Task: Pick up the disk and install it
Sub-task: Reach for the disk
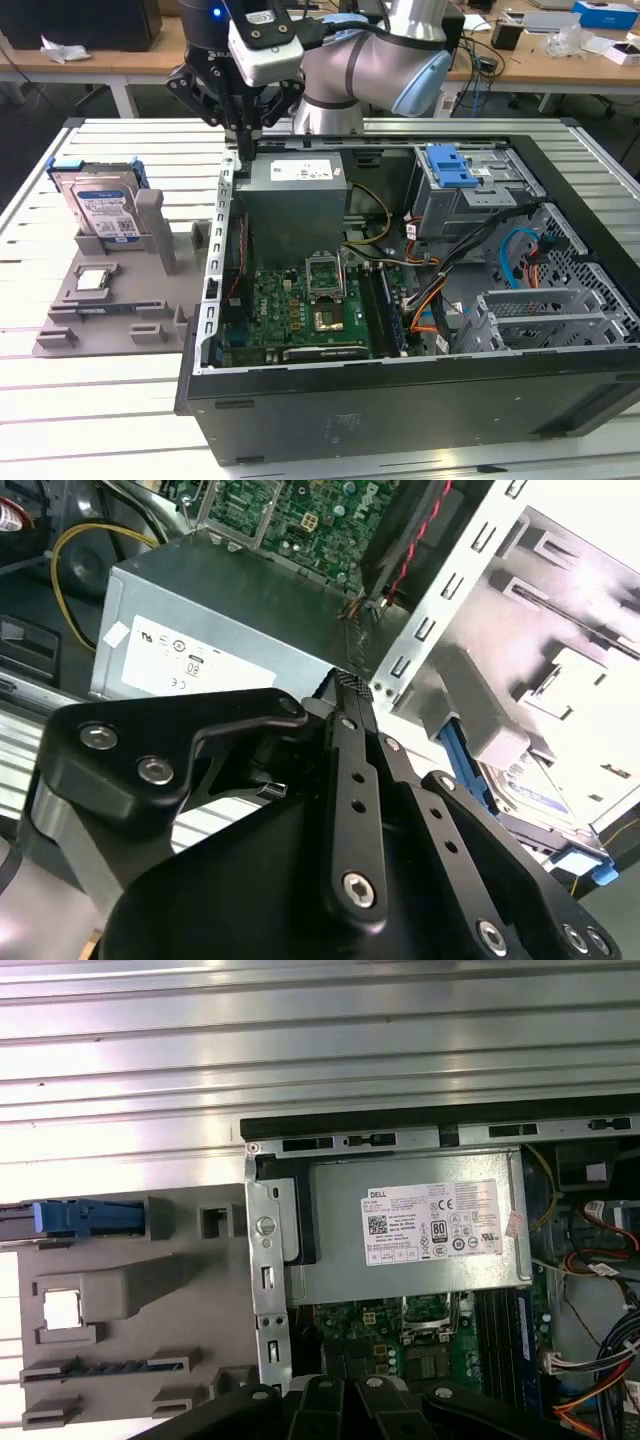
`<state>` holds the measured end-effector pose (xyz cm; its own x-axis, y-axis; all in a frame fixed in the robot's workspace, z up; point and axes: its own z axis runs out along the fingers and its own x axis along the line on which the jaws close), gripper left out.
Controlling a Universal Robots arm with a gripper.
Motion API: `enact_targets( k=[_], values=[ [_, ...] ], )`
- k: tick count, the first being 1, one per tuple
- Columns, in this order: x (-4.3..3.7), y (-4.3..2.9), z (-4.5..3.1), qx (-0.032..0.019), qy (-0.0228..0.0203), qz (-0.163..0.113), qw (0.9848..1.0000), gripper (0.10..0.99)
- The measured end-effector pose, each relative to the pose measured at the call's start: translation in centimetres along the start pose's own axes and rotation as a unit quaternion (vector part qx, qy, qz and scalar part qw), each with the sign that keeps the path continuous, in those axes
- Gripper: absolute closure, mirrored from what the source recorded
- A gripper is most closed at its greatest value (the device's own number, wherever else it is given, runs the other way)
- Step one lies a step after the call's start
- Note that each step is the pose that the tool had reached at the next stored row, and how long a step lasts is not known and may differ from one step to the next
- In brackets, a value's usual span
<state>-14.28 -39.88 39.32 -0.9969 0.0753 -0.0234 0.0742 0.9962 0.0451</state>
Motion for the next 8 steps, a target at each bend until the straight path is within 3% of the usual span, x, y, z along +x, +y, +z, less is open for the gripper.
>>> enact_targets(
  k=[8],
  values=[
    [1.51,-0.11,-0.04,0.0,0.0,0.0,1.0,0.98]
  ],
)
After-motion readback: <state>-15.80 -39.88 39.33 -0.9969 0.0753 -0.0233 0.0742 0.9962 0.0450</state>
